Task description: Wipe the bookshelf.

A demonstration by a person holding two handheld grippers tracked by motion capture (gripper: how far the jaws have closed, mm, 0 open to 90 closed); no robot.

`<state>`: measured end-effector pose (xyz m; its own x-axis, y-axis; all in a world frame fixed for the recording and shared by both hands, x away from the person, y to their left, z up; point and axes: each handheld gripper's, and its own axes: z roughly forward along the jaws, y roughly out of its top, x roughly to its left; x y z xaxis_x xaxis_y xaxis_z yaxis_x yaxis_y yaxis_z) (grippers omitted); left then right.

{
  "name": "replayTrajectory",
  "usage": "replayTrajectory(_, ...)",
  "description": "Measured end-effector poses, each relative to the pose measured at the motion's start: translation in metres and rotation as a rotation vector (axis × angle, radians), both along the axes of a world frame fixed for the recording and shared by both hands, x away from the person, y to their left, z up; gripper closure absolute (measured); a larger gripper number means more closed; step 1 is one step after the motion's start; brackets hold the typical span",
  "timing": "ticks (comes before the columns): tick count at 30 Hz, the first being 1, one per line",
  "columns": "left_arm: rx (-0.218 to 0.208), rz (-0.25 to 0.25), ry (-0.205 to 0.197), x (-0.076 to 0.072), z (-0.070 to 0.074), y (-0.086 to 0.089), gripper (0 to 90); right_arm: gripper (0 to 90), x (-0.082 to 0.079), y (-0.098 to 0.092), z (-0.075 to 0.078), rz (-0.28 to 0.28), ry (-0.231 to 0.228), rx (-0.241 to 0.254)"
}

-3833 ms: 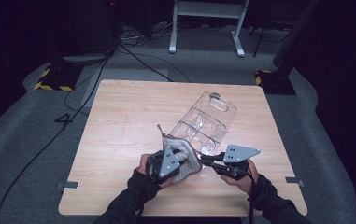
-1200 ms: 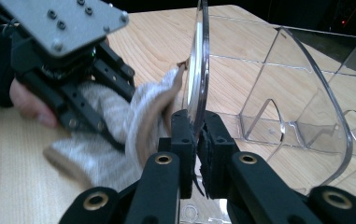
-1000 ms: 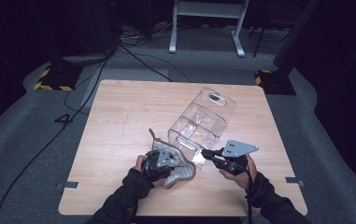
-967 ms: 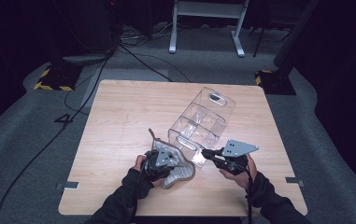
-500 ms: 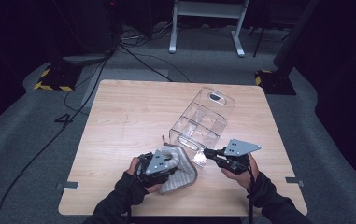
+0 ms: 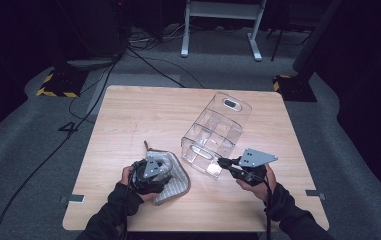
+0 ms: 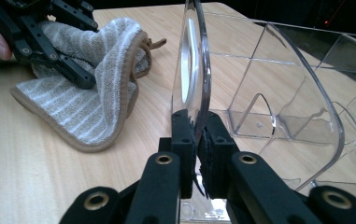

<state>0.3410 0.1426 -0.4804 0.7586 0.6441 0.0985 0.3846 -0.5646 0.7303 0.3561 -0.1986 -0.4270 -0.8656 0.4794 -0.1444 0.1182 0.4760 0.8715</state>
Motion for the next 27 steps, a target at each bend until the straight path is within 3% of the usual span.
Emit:
replayTrajectory(7,-0.026,-0.012,0.023,0.020,-0.007,-0.009,35.2,85.5,0.005,0.002,0.000,-0.004,0.005,0.001)
replayTrajectory(9,-0.012,-0.009,0.016,0.024,-0.008,-0.010,35.0,85.5,0.005,0.002,0.000,-0.005,0.006,0.001)
replayTrajectory(15,-0.037,0.007,0.034,0.032,-0.013,0.003,34.4,85.5,0.005,0.002,0.000,-0.007,0.008,0.001)
replayTrajectory(18,-0.046,0.031,0.038,0.034,-0.010,0.009,31.4,85.4,0.005,0.003,0.000,-0.009,0.010,0.000)
replayTrajectory(24,-0.044,0.049,0.005,0.028,0.003,0.015,23.9,85.3,0.005,0.003,0.000,-0.010,0.016,0.000)
replayTrajectory(27,-0.087,0.076,0.012,0.030,0.011,0.024,18.4,84.7,0.005,0.004,0.000,-0.012,0.016,-0.001)
